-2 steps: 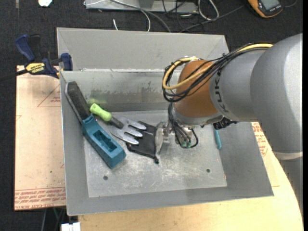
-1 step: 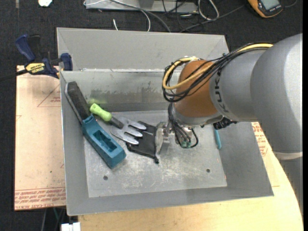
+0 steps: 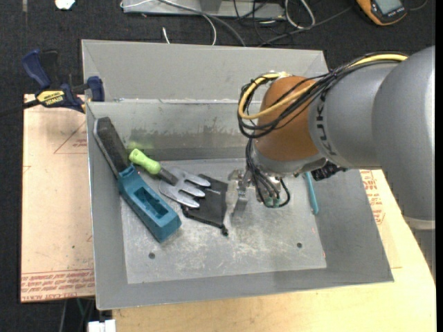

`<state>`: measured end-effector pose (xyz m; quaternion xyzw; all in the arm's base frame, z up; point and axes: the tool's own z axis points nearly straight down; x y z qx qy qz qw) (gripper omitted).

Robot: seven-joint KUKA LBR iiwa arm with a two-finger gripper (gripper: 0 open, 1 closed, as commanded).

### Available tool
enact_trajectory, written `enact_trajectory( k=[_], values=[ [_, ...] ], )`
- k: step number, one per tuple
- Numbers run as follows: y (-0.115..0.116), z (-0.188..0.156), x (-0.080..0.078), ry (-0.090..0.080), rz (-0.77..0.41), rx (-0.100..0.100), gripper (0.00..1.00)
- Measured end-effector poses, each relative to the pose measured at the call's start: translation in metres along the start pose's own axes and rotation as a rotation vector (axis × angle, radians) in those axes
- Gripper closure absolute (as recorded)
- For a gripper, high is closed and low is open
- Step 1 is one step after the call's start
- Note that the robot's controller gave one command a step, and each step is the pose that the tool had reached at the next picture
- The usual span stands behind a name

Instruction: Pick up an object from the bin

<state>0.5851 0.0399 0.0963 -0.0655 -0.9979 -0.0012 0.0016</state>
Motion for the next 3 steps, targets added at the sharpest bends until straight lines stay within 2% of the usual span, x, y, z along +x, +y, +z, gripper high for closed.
enact_trajectory(
  k=[1, 2, 3],
  values=[
    [0.006, 0.015, 0.057, -0.009, -0.169, -0.002, 1.00],
    [0.037, -0.019, 0.002, -0.028, -0.302, -0.001, 0.00],
    [0.037, -0.017, 0.004, -0.022, -0.302, -0.001, 0.00]
  ],
)
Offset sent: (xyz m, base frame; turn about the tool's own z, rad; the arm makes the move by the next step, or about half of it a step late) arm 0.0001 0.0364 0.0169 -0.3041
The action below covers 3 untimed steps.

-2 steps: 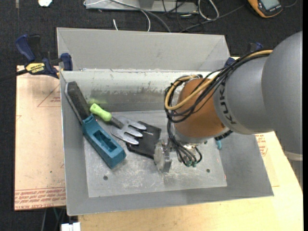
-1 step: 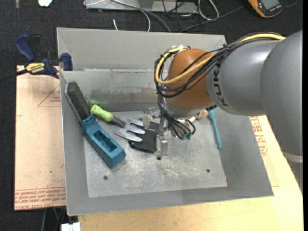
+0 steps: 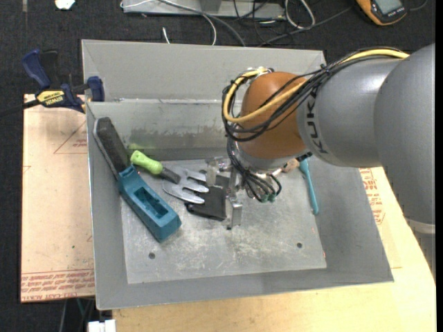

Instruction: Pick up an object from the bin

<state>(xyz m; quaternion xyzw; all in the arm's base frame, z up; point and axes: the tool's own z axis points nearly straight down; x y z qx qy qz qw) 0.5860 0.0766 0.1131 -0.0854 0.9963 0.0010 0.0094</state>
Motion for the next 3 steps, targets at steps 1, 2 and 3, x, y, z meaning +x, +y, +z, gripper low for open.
enact_trajectory(
  k=[1, 2, 3],
  values=[
    [0.003, 0.012, -0.002, -0.003, 0.102, -0.001, 0.00],
    [0.005, 0.036, 0.003, -0.001, 0.165, -0.002, 0.00],
    [0.000, 0.035, 0.001, -0.005, 0.084, -0.002, 1.00]
  ],
)
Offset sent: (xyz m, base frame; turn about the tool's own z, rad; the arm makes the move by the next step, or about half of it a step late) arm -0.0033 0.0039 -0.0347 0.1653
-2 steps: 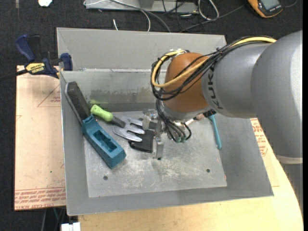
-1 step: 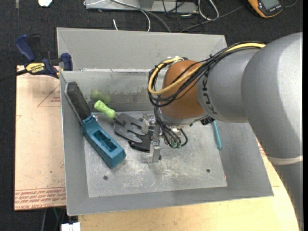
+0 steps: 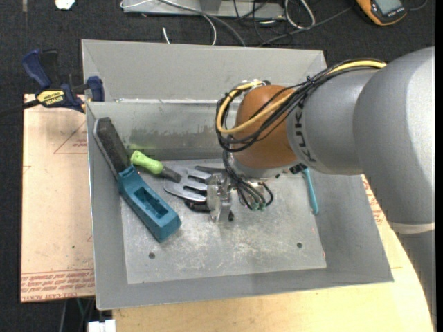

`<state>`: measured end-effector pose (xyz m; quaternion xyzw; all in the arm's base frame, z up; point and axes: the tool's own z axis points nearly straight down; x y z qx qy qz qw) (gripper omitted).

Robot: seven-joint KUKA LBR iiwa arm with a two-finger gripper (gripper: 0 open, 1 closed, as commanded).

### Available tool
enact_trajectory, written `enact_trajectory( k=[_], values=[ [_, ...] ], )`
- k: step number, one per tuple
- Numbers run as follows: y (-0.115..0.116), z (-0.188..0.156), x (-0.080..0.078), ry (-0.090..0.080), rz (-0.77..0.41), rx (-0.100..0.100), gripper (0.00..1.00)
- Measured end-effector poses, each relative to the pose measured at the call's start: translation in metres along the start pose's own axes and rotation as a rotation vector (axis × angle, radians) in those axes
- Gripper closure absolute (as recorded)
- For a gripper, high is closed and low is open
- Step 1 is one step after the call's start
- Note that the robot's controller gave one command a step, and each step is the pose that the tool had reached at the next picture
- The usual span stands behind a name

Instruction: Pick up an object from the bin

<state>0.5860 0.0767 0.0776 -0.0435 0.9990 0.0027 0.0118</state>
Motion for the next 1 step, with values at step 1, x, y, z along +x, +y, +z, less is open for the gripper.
enact_trajectory(
  k=[1],
  values=[
    [0.0000, 0.0000, 0.0000, 0.000, -0.001, 0.000, 0.00]
  ],
)
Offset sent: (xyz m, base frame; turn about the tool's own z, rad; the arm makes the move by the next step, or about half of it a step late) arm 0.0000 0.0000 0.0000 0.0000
